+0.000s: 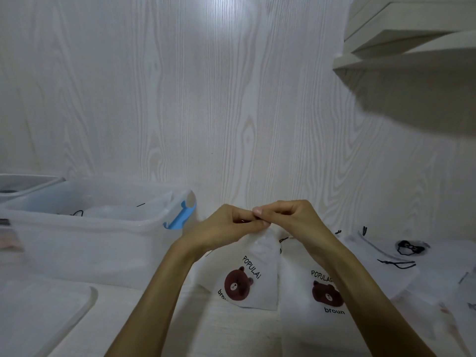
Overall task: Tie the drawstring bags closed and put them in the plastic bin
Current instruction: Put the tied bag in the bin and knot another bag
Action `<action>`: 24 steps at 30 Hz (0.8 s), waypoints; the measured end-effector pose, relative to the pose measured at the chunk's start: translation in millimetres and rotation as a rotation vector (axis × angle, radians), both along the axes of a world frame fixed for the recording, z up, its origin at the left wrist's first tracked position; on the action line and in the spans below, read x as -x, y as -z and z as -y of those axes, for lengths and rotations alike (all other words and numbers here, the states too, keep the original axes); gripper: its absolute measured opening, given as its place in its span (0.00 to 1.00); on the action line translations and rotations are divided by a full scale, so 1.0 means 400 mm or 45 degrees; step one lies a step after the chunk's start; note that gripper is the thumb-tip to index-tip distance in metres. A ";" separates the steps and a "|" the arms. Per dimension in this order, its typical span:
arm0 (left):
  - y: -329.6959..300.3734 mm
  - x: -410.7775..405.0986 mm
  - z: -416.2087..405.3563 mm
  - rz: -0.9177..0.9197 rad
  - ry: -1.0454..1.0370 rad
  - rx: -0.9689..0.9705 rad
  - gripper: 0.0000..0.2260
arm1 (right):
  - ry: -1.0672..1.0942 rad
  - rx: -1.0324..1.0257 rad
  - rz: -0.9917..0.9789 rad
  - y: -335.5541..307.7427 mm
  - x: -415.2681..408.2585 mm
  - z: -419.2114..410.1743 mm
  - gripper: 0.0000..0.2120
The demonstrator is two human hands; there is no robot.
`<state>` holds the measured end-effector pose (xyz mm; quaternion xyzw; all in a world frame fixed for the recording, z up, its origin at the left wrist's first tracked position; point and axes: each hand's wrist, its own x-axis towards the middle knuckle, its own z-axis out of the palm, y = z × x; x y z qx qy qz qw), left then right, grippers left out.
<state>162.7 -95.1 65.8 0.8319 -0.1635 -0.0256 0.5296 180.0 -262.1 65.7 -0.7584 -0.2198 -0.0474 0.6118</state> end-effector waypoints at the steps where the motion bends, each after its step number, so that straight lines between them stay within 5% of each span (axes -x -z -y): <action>1: 0.002 -0.001 0.001 0.018 -0.009 0.006 0.06 | 0.009 -0.002 0.004 -0.004 0.003 -0.002 0.06; 10: -0.011 0.012 -0.010 0.055 0.099 0.000 0.11 | 0.323 0.262 0.322 -0.051 0.020 0.022 0.05; 15: -0.017 0.017 -0.026 0.037 0.196 -0.012 0.10 | -0.125 0.744 0.439 -0.061 0.024 0.066 0.27; 24: -0.013 0.008 -0.041 -0.004 0.257 -0.053 0.10 | -0.018 0.729 0.480 -0.047 0.019 0.050 0.04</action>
